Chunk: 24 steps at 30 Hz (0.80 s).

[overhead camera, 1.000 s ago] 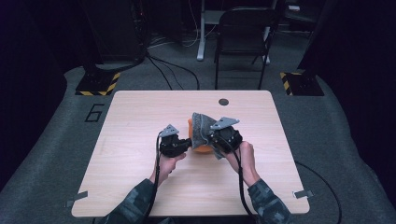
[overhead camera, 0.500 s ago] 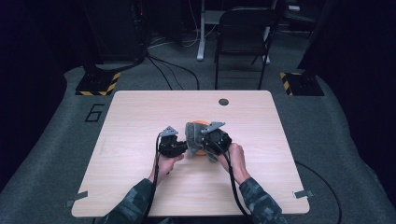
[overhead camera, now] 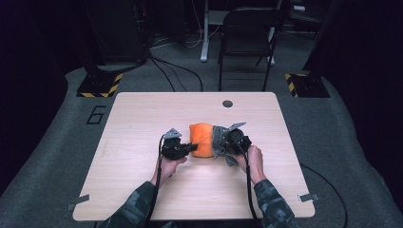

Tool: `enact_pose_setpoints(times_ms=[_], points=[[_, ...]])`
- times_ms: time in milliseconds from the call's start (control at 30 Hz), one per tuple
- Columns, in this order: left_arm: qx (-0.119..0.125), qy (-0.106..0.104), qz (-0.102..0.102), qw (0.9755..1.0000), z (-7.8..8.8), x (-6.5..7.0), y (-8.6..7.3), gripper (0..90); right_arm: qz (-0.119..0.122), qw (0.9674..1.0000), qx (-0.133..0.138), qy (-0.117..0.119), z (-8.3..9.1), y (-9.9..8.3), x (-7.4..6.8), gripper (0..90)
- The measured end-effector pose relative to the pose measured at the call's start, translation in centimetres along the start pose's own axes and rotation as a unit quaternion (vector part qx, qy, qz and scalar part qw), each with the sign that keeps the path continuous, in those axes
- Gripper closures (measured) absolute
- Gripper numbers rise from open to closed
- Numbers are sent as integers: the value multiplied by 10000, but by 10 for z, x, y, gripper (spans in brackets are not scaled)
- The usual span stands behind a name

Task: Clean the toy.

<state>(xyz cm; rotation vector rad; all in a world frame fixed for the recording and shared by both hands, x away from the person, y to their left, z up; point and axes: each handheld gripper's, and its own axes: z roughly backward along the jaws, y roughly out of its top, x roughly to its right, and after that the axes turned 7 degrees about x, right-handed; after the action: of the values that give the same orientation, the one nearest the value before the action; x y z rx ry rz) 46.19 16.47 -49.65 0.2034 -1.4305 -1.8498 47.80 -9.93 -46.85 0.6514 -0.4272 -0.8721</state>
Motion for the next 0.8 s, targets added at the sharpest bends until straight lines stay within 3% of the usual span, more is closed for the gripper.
enact_pose_setpoints(times_ms=[67,100,167,300,333,467,533,633,733,800], points=[[-2,-8,16,10000,0,-1,0,856,-22,10000,-64,-24,-3,-2,2,793],[-6,28,37,10000,1,-3,-1,855,-165,9994,-291,-78,-12,-7,7,790],[-10,26,63,10000,1,-4,-1,855,-271,9990,-337,-79,-16,-10,9,787],[-19,48,55,10000,1,-5,-2,852,-150,9992,-340,-135,-9,-6,6,784],[-39,36,96,9999,1,-5,-2,852,-112,9994,-310,-75,-4,-4,8,785],[-26,36,73,10000,1,-4,-2,850,-170,9995,253,57,27,10,11,786],[-10,31,67,10000,1,-3,-2,850,-55,9986,490,165,43,20,3,786],[-8,51,45,10000,1,-3,-2,850,248,9964,715,389,53,33,-24,785],[8,47,11,10000,1,-2,-3,850,670,9943,656,504,44,40,-51,782],[17,35,-2,10000,1,-2,-3,850,826,9942,552,414,30,40,-61,781]])
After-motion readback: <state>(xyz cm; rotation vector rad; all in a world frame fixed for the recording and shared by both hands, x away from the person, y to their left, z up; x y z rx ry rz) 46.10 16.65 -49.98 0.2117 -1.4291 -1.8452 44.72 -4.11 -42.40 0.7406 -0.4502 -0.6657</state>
